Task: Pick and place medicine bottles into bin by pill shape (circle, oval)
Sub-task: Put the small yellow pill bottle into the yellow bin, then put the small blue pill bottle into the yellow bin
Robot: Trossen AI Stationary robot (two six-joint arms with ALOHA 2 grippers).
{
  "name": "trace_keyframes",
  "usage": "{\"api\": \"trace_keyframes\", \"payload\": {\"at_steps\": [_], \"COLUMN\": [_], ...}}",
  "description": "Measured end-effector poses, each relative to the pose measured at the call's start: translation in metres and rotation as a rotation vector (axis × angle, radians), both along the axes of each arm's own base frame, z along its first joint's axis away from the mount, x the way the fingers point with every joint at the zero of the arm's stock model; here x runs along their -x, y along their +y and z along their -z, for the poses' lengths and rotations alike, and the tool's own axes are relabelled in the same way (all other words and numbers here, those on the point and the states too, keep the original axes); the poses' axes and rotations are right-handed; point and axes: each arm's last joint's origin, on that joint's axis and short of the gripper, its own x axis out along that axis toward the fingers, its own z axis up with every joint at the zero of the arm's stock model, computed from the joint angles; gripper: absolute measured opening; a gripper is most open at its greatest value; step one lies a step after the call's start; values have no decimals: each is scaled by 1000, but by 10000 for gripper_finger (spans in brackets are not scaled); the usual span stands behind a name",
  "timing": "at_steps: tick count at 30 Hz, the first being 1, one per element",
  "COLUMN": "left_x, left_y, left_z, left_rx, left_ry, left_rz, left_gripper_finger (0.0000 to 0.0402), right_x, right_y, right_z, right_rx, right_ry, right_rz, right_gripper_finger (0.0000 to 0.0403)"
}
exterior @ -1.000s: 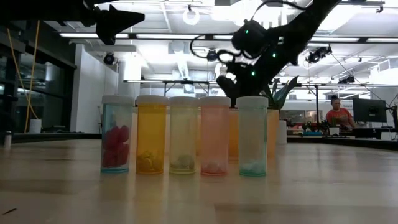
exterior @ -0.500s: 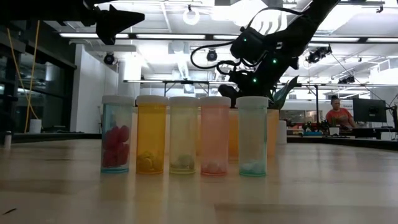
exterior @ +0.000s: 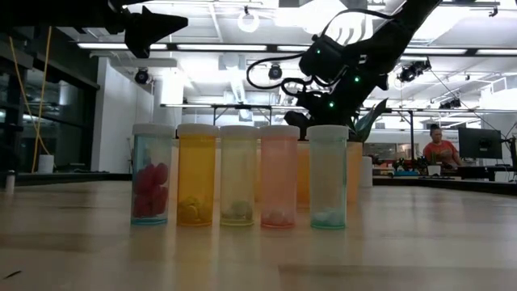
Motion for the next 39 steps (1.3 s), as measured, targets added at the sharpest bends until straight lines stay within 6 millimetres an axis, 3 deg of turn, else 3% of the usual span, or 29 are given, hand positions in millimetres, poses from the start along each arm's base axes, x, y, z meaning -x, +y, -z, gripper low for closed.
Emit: {"api": "trace_keyframes", "payload": {"at_steps": [5, 10, 16, 20, 27, 31, 39], "left_x": [0, 0, 0, 0, 0, 1, 1], "left_y": [0, 0, 0, 0, 1, 3, 3], "left_z": [0, 0, 0, 1, 1, 1, 1], "left_rx": [0, -1, -1, -2, 0, 3, 1], "left_ry": [0, 1, 3, 7, 7, 7, 8], "left_rz": [0, 0, 0, 0, -50, -96, -121], "left_gripper_finger": [291, 291, 291, 291, 291, 291, 291], "right_x": [2, 9, 21, 35, 68, 77, 76], "right_y": [0, 2, 24, 55, 99, 108, 115], "right_z": [-9, -36, -67, -57, -46, -54, -60], "right_rx": [28, 115, 207, 247, 188, 233, 295], "right_ry": [-5, -37, -124, -292, -713, -812, -813], "right_rz": [-19, -34, -133, -298, -767, -831, -871], "right_gripper_finger": [231, 236, 236, 236, 236, 236, 236]}}
